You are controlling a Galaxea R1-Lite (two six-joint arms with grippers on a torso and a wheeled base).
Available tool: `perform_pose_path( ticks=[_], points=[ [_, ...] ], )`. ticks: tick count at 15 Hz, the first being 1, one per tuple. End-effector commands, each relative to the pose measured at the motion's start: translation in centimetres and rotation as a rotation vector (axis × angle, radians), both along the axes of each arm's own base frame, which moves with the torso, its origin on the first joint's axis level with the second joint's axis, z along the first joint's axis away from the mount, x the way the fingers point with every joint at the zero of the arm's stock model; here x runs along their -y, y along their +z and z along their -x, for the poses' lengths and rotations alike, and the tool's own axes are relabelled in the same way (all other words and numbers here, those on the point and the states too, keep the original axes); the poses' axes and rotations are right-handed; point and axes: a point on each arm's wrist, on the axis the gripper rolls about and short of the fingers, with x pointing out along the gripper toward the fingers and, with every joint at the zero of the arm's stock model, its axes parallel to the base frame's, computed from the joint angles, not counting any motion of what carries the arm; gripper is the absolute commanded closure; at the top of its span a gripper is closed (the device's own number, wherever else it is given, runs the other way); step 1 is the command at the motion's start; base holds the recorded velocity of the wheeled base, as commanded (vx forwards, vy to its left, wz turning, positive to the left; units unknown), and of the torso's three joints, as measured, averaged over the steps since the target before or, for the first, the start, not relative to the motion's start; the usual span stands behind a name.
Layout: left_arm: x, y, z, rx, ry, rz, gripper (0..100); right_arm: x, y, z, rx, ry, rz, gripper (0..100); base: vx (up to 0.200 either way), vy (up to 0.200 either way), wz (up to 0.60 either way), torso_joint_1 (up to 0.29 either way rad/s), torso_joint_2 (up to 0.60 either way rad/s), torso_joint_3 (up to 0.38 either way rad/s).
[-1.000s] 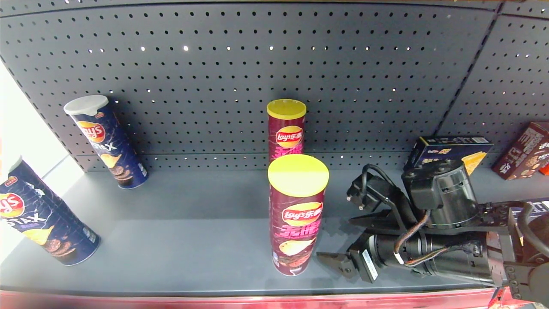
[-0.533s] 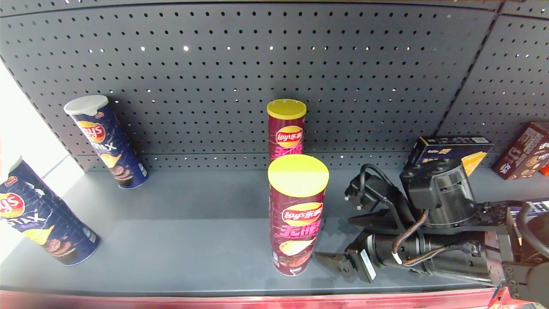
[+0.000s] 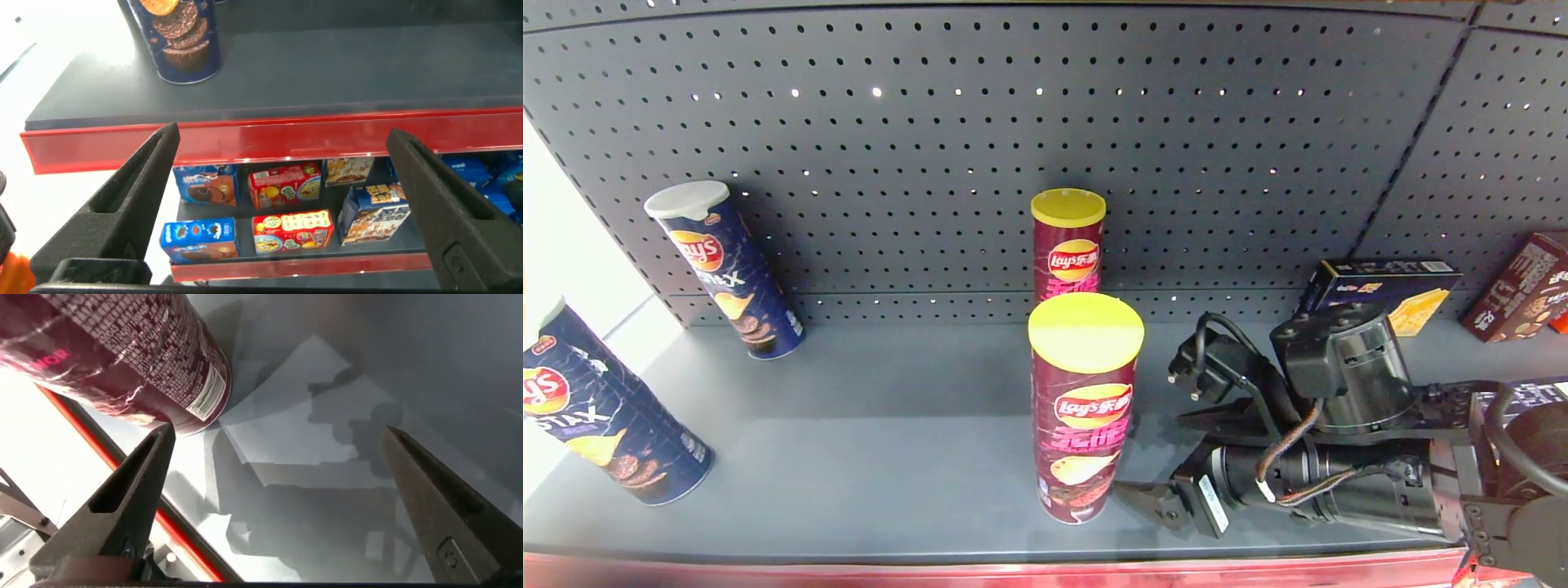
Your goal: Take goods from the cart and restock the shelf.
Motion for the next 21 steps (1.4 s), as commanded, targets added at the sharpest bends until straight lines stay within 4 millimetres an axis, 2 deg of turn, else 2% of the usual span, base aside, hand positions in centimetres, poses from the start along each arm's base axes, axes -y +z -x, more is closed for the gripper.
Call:
perform_pose_path(
  ticks=[1,6,7,10,11,12,13,15,16,18,19,21],
  points=[
    [0.0,0.0,0.0,-0.001,-0.001,-0.001,0,-0.3,-0.1,-0.1,-0.002,0.004,0.003,0,0.0,0.0,0.0,0.0,0.0,0.0],
    [0.0,0.0,0.0,-0.001,-0.001,-0.001,0,-0.4,0.0,-0.2,0.003,0.003,-0.003,0,0.0,0.0,0.0,0.0,0.0,0.0],
    [0.0,0.0,0.0,-0.001,-0.001,0.0,0,0.3,0.6,-0.1,0.02,-0.014,-0.019,0,0.0,0.0,0.0,0.0,0.0,0.0],
    [0.0,0.0,0.0,-0.001,0.001,0.0,0,5.1,4.7,0.4,0.137,-0.138,-0.116,0,0.0,0.0,0.0,0.0,0.0,0.0],
    [0.0,0.0,0.0,-0.001,-0.001,-0.001,0,6.1,5.5,0.5,0.166,-0.166,-0.136,0,0.0,0.0,0.0,0.0,0.0,0.0],
    [0.0,0.0,0.0,-0.001,-0.003,-0.003,0,9.0,7.6,1.8,0.248,-0.235,-0.184,0,0.0,0.0,0.0,0.0,0.0,0.0],
    [0.0,0.0,0.0,-0.001,-0.003,-0.003,0,10.9,8.6,2.8,0.298,-0.289,-0.207,0,0.0,0.0,0.0,0.0,0.0,0.0],
    [0.0,0.0,0.0,-0.001,-0.003,-0.004,0,14.6,9.6,5.5,0.397,-0.408,-0.229,0,0.0,0.0,0.0,0.0,0.0,0.0],
    [0.0,0.0,0.0,-0.001,-0.004,-0.004,0,15.5,9.8,6.5,0.427,-0.44,-0.233,0,0.0,0.0,0.0,0.0,0.0,0.0],
    [0.0,0.0,0.0,-0.001,-0.004,-0.006,0,17.3,9.3,9.9,0.496,-0.509,-0.252,0,0.0,0.0,0.0,0.0,0.0,0.0],
    [0.0,0.0,0.0,-0.001,-0.004,-0.006,0,18.4,8.1,13.2,0.558,-0.592,-0.261,0,0.0,0.0,0.0,0.0,0.0,0.0],
    [0.0,0.0,0.0,-0.001,-0.004,-0.006,0,19.5,6.4,16.3,0.61,-0.653,-0.277,0,0.0,0.0,0.0,0.0,0.0,0.0]
  ],
)
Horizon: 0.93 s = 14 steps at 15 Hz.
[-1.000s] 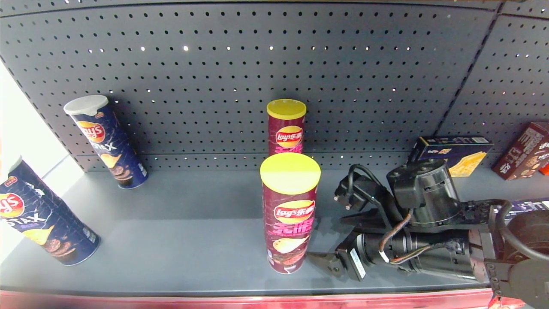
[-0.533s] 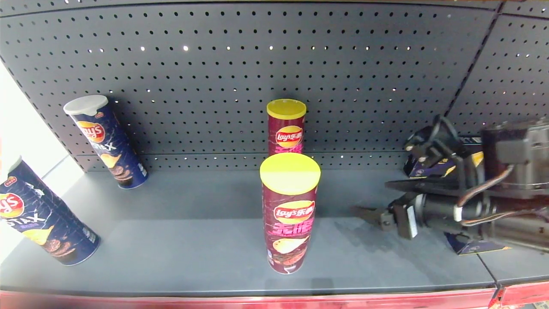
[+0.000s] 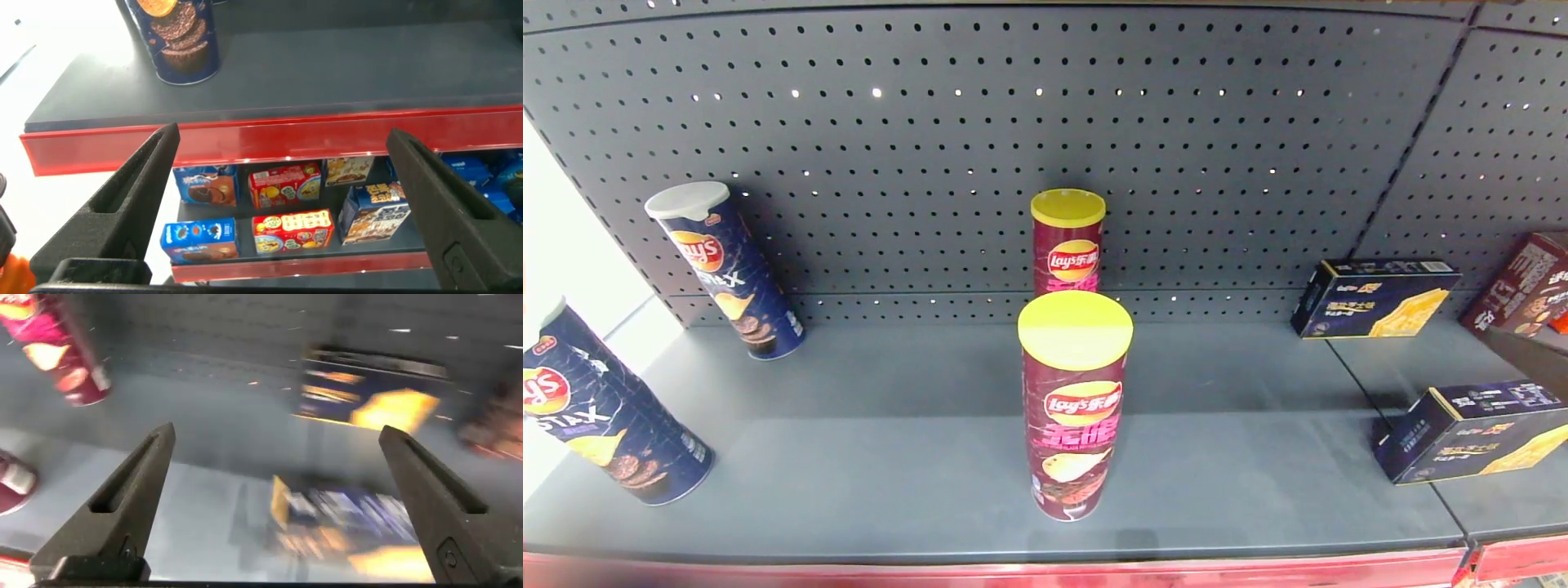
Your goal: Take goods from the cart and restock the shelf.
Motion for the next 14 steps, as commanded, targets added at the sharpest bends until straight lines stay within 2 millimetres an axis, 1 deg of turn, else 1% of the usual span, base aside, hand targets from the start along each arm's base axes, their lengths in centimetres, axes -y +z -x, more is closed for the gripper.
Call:
perform_pose_path(
  ticks=[1,2,3,4,6,7,8,9,10,11,12,14],
  points=[
    [0.0,0.0,0.0,-0.001,-0.003,0.0,0,2.6,-3.8,7.5,0.109,-0.126,-0.029,0,0.0,0.0,0.0,0.0,0.0,0.0],
    [0.0,0.0,0.0,-0.001,-0.003,0.0,0,2.9,-5.2,8.9,0.097,-0.121,-0.014,0,0.0,0.0,0.0,0.0,0.0,0.0],
    [0.0,0.0,0.0,-0.001,-0.003,0.0,0,3.0,-5.9,9.7,0.101,-0.118,0.005,0,0.0,0.0,0.0,0.0,0.0,0.0],
    [0.0,0.0,0.0,-0.001,0.0,0.0,0,3.5,-7.4,11.5,0.115,-0.102,0.03,0,0.0,0.0,0.0,0.0,0.0,0.0],
    [0.0,0.0,0.0,-0.001,0.002,0.002,0,3.7,-9.7,13.0,0.162,-0.031,0.016,0,0.0,0.0,0.0,0.0,0.0,0.0],
    [0.0,0.0,0.0,-0.001,-0.001,0.0,0,3.7,-11.0,13.1,0.161,-0.026,-0.007,0,0.0,0.0,0.0,0.0,0.0,0.0],
    [0.0,0.0,0.0,-0.001,-0.001,0.0,0,3.6,-11.6,12.7,0.151,-0.001,-0.04,0,0.0,0.0,0.0,0.0,0.0,0.0],
    [0.0,0.0,0.0,-0.001,-0.001,0.0,0,3.4,-12.8,12.1,0.122,0.02,-0.041,0,0.0,0.0,0.0,0.0,0.0,0.0],
    [0.0,0.0,0.0,-0.001,-0.001,0.0,0,3.1,-15.2,11.2,0.079,0.022,-0.027,0,0.0,0.0,0.0,0.0,0.0,0.0],
    [0.0,0.0,0.0,-0.001,0.002,0.0,0,3.0,-16.3,10.8,0.082,0.024,-0.025,0,0.0,0.0,0.0,0.0,0.0,0.0],
    [0.0,0.0,0.0,-0.001,0.002,0.0,0,3.0,-17.2,10.8,-0.001,0.038,0.002,0,0.0,0.0,0.0,0.0,0.0,0.0],
    [0.0,0.0,0.0,-0.001,0.002,0.0,0,3.0,-17.3,10.8,-0.014,0.037,-0.02,0,0.0,0.0,0.0,0.0,0.0,0.0]
  ],
)
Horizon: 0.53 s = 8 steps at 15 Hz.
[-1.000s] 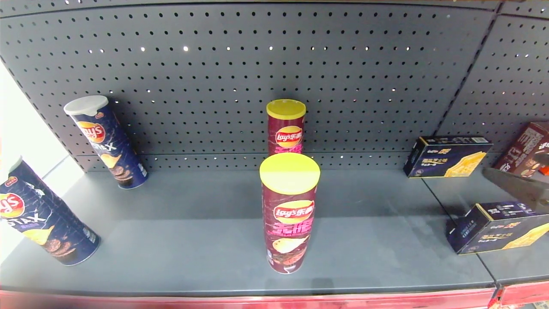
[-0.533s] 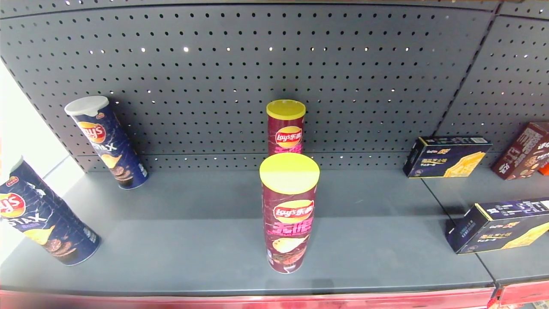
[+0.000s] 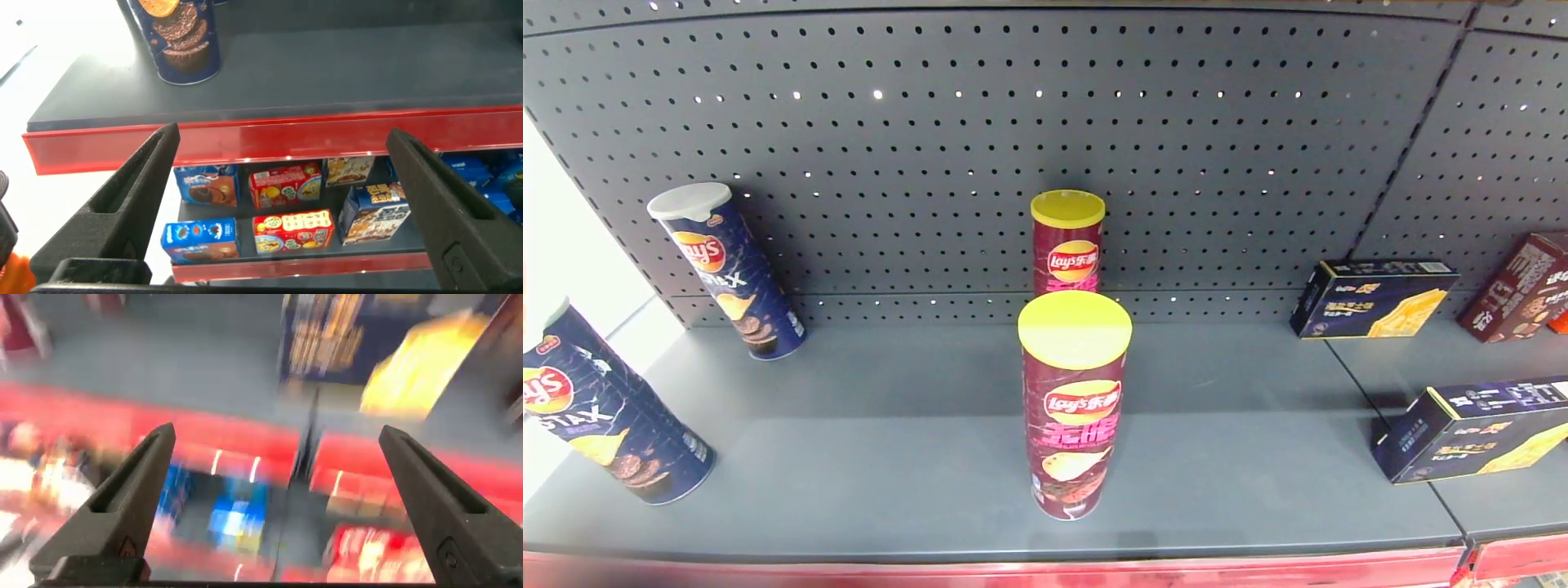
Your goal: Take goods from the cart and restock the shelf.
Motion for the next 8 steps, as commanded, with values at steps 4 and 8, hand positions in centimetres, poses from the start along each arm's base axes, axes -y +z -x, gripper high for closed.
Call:
perform_pose_path(
  ticks=[4,8],
  points=[
    [0.0,0.0,-0.01,-0.001,-0.004,0.0,0,0.04,-1.15,0.03,-0.105,-0.019,-0.054,0,0.0,0.0,0.0,0.0,0.0,0.0],
    [-0.01,0.0,-0.01,-0.002,0.004,0.006,0,0.03,-1.17,0.01,-0.096,-0.017,-0.052,0,0.0,0.0,0.0,0.0,0.0,0.0]
  ],
)
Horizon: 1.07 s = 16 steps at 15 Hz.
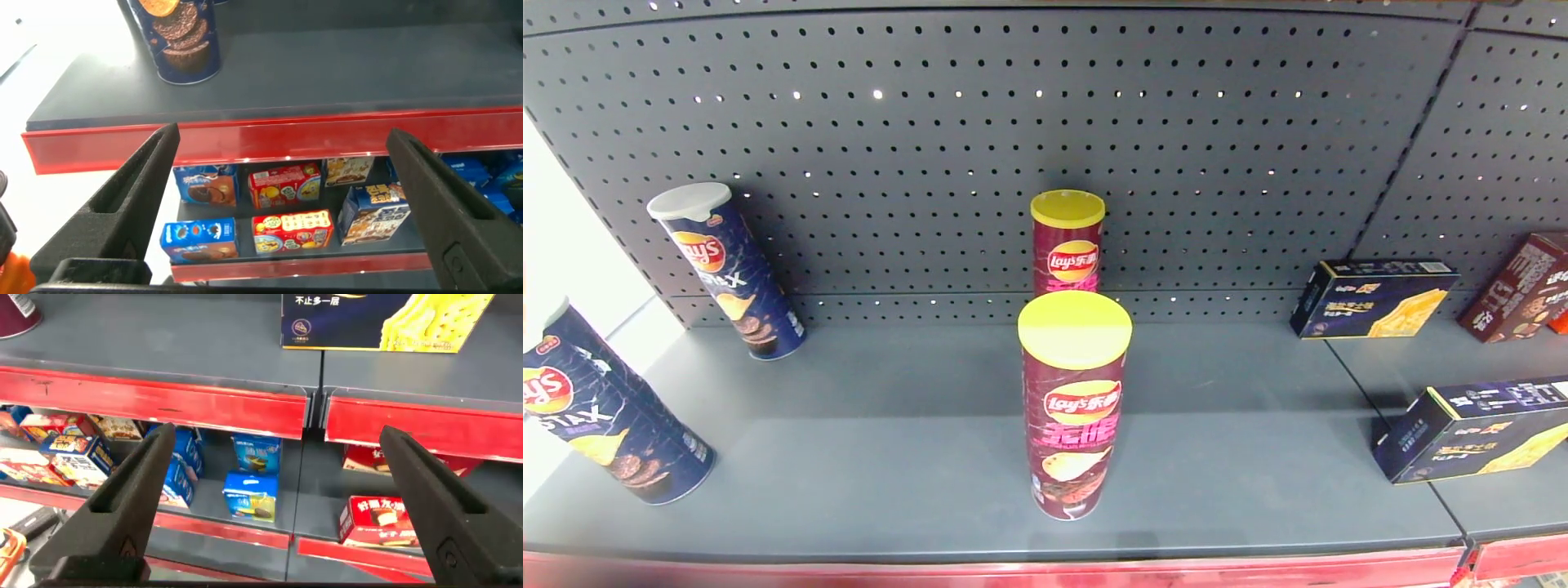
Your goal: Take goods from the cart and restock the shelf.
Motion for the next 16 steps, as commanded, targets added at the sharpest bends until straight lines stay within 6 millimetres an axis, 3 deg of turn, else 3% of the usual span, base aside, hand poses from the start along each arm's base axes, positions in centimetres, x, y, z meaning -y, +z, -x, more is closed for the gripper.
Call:
perform_pose_path(
  ticks=[1,4,6,16],
  points=[
    [0.0,0.0,0.0,-0.001,-0.003,-0.003,0,0.0,0.0,-0.1,-0.008,-0.001,0.002,0,0.0,0.0,0.0,0.0,0.0,0.0],
    [0.0,0.0,0.0,-0.001,-0.011,-0.011,0,-0.4,0.0,-0.3,-0.053,-0.239,0.008,0,0.0,0.0,0.0,0.0,0.0,0.0],
    [0.0,0.0,0.0,-0.001,-0.011,-0.011,0,-0.4,-0.2,0.7,0.085,-0.237,-0.009,0,0.0,0.0,0.0,0.0,0.0,0.0],
    [0.0,0.0,0.0,-0.001,0.002,0.002,0,-0.5,-0.2,0.7,0.079,-0.202,0.003,0,0.0,0.0,0.0,0.0,0.0,0.0]
  ],
)
